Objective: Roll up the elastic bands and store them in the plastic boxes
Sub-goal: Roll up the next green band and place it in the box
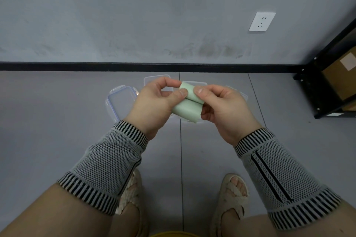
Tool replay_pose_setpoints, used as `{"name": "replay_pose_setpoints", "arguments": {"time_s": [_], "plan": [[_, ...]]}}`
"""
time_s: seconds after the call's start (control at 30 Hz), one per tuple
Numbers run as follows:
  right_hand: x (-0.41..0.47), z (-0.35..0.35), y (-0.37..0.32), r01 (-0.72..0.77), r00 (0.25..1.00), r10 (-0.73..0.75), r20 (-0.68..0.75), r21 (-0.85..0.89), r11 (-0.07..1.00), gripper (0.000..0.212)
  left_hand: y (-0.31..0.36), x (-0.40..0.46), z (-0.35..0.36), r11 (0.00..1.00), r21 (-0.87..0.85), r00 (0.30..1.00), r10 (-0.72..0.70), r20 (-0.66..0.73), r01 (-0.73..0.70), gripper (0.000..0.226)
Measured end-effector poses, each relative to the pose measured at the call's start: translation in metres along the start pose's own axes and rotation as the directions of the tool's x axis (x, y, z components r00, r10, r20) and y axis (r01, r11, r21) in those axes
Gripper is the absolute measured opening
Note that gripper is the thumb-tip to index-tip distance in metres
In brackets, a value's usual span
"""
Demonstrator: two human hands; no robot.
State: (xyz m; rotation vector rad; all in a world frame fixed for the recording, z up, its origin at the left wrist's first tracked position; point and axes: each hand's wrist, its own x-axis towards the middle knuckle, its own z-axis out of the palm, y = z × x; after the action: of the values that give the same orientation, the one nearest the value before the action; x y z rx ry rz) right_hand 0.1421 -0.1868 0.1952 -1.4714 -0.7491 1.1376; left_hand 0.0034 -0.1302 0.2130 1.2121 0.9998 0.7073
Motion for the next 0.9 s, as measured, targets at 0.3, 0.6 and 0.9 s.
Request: {"name": "replay_pose_setpoints", "arguments": {"time_s": [0.3, 0.6, 0.9], "plan": [[-0.0013, -0.0012, -0.0042, 0.057, 0.998, -0.054, -0.043, 0.056, 0.997, 0.011, 0.0, 0.0024, 0.0001, 0.995, -0.011, 0.995, -0.101, 0.014, 0.101, 0.013], [-0.0037, -0.0012, -0.0047, 0.08, 0.996, -0.079, -0.029, 0.033, 0.996, 0.017, -0.0015, 0.0029, 0.0011, 0.997, 0.018, 0.997, -0.072, -0.026, 0.073, 0.008], [0.0004, -0.0017, -0.0029, -0.07, 0.997, 0.068, 0.028, 0.069, 0.995, 0.025, -0.0009, 0.0023, 0.0001, 1.0, 0.018, 1.0, -0.026, 0.014, 0.025, 0.01]]}}
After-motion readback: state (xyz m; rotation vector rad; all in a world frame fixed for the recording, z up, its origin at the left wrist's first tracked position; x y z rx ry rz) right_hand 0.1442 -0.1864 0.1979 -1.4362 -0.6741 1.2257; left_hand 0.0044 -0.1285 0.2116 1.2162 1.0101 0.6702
